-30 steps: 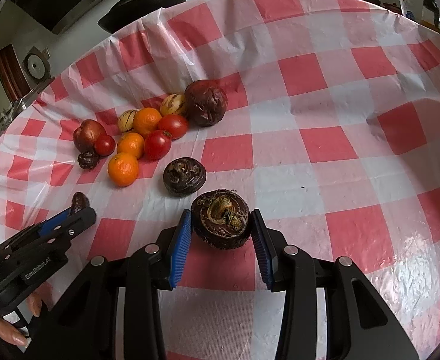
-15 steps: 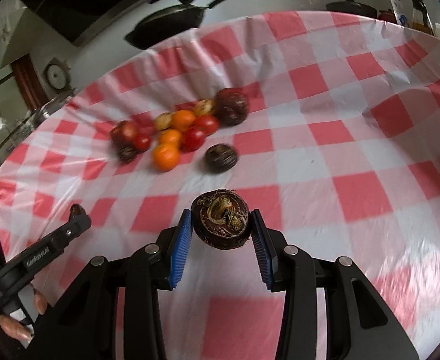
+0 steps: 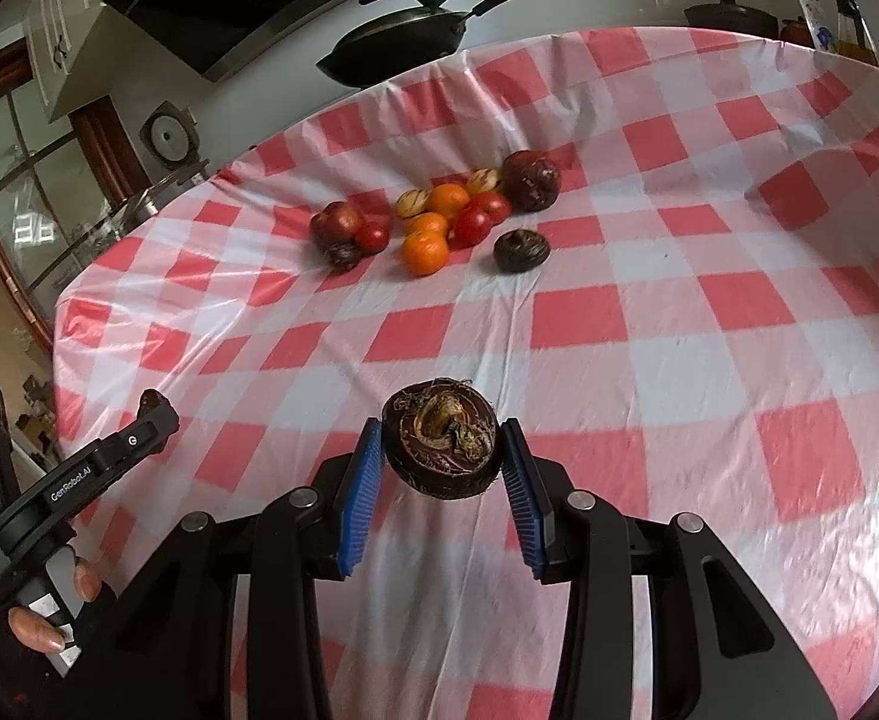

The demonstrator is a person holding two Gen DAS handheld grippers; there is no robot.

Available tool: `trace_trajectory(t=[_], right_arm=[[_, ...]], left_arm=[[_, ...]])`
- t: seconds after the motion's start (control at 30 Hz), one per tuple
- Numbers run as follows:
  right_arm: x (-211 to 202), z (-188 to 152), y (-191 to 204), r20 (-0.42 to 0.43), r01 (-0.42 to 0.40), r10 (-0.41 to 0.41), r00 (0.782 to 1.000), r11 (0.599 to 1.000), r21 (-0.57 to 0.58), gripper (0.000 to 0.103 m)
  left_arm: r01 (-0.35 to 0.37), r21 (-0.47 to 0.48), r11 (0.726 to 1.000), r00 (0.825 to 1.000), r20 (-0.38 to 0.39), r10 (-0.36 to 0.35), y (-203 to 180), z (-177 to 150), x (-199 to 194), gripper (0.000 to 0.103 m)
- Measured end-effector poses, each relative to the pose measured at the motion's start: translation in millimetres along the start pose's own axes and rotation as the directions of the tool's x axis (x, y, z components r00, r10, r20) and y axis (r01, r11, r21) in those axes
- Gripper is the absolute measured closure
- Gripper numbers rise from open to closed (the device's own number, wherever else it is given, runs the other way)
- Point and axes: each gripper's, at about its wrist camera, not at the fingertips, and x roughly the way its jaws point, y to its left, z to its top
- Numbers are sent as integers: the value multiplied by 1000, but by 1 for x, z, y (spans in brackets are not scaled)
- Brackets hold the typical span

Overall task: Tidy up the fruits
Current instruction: 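Carry both held dark fruits off the table toward the white bin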

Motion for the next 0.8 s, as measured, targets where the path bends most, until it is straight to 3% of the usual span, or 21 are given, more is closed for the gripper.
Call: trace_trajectory(t=[0.17, 0.43, 0.8], right_arm=[[-6, -14, 13, -45, -57, 56, 997, 998, -2, 63], [-8, -40, 60, -119, -129, 117, 986, 986, -103, 63], [-9, -68, 121, -186, -188, 144, 972, 950, -248, 63]], left_arm=[[-20, -1, 1000, 1000, -16, 20, 14, -12, -21, 61], [-88, 19, 996, 995, -37, 89, 40, -29, -51, 61], [-200, 49, 979, 979, -23, 202, 80, -54, -94, 61]])
